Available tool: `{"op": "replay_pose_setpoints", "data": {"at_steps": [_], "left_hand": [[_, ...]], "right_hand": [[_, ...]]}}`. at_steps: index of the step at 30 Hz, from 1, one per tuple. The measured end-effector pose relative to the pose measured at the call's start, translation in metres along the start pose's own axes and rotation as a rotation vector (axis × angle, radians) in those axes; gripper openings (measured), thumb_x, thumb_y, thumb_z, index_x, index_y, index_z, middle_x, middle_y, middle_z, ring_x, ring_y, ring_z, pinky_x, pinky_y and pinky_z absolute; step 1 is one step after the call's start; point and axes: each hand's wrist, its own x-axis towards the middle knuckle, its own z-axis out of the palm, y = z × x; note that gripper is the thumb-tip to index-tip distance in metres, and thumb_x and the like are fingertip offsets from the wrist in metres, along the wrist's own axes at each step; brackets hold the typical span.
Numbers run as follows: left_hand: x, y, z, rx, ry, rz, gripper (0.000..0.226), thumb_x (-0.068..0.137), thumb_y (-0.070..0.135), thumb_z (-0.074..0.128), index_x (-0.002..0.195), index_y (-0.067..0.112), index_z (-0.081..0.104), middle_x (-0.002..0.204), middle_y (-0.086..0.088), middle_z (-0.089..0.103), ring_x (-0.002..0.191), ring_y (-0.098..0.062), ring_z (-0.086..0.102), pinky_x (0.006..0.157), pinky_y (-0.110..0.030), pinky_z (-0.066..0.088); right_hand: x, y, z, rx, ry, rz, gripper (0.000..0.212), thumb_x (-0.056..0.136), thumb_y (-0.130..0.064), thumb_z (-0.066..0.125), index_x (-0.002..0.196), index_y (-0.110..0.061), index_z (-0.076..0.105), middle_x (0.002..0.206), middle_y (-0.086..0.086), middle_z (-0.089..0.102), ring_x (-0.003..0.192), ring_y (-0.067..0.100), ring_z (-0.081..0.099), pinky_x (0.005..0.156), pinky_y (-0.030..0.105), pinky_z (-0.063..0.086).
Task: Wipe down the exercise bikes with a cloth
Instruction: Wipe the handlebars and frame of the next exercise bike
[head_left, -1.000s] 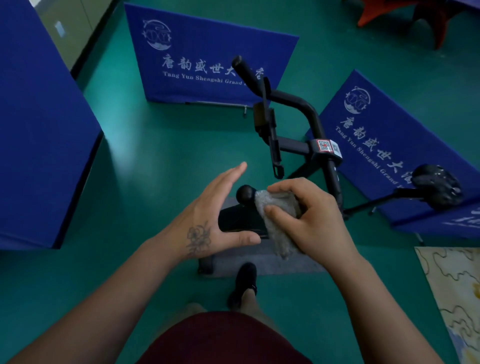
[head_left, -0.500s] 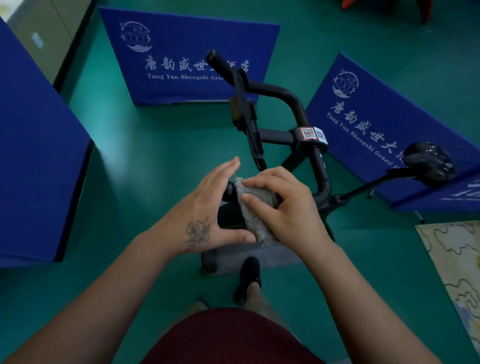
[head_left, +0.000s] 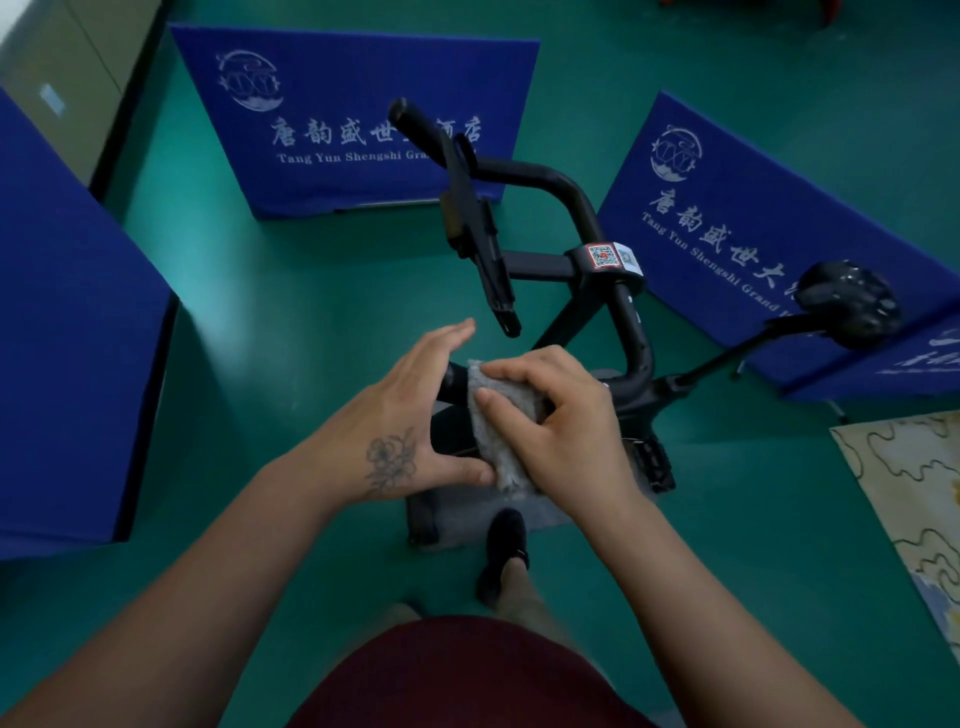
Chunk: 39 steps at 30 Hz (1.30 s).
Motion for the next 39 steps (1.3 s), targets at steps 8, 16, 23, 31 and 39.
{"op": "replay_pose_setpoints", "data": {"at_steps": [8, 16, 23, 31, 39], "left_hand": [[0.001, 0.006, -0.012, 0.135, -0.039, 0.009, 0.124, 0.071, 0.081, 0.077, 0.167, 0.036, 0.014, 0.172, 0.026, 0.012, 0.149, 0.012, 0.015, 0.123, -0.025, 0.025], [0.008, 0.012, -0.021, 0.173, -0.069, 0.031, 0.108, 0.077, 0.088, 0.063, 0.165, 0.036, 0.029, 0.169, 0.015, 0.031, 0.155, -0.001, 0.027, 0.125, -0.031, 0.029], [0.029, 0.028, -0.021, 0.23, -0.098, 0.037, 0.106, 0.077, 0.086, 0.065, 0.164, 0.035, 0.033, 0.166, 0.019, 0.037, 0.152, -0.001, 0.034, 0.123, -0.031, 0.033], [0.047, 0.038, -0.013, 0.316, -0.126, -0.039, 0.105, 0.076, 0.082, 0.071, 0.164, 0.039, 0.034, 0.166, 0.02, 0.039, 0.152, -0.002, 0.035, 0.122, -0.025, 0.029], [0.041, 0.047, -0.008, 0.272, -0.024, -0.117, 0.096, 0.075, 0.074, 0.078, 0.158, 0.041, 0.045, 0.151, 0.026, 0.054, 0.138, 0.004, 0.048, 0.119, -0.033, 0.042]], "right_hand": [[-0.007, 0.026, -0.002, -0.129, 0.049, 0.112, 0.02, 0.094, -0.03, 0.078, 0.113, -0.023, 0.081, 0.094, -0.009, 0.061, 0.091, 0.002, 0.061, 0.083, 0.007, 0.041], [-0.034, 0.04, -0.011, -0.009, 0.12, 0.18, 0.022, 0.093, -0.026, 0.081, 0.114, -0.025, 0.078, 0.107, -0.013, 0.066, 0.107, 0.006, 0.064, 0.092, 0.015, 0.046], [-0.043, 0.054, -0.026, 0.05, 0.086, 0.248, 0.027, 0.091, -0.026, 0.082, 0.117, -0.028, 0.075, 0.112, -0.012, 0.064, 0.111, 0.005, 0.062, 0.092, 0.013, 0.045], [-0.038, 0.08, -0.039, 0.21, 0.033, 0.205, 0.028, 0.091, -0.019, 0.082, 0.118, -0.022, 0.076, 0.114, -0.007, 0.066, 0.113, 0.011, 0.065, 0.097, 0.025, 0.05], [-0.033, 0.099, -0.045, 0.207, 0.023, 0.151, 0.029, 0.091, -0.018, 0.082, 0.119, -0.02, 0.075, 0.113, -0.004, 0.064, 0.109, 0.012, 0.064, 0.094, 0.029, 0.052]]}}
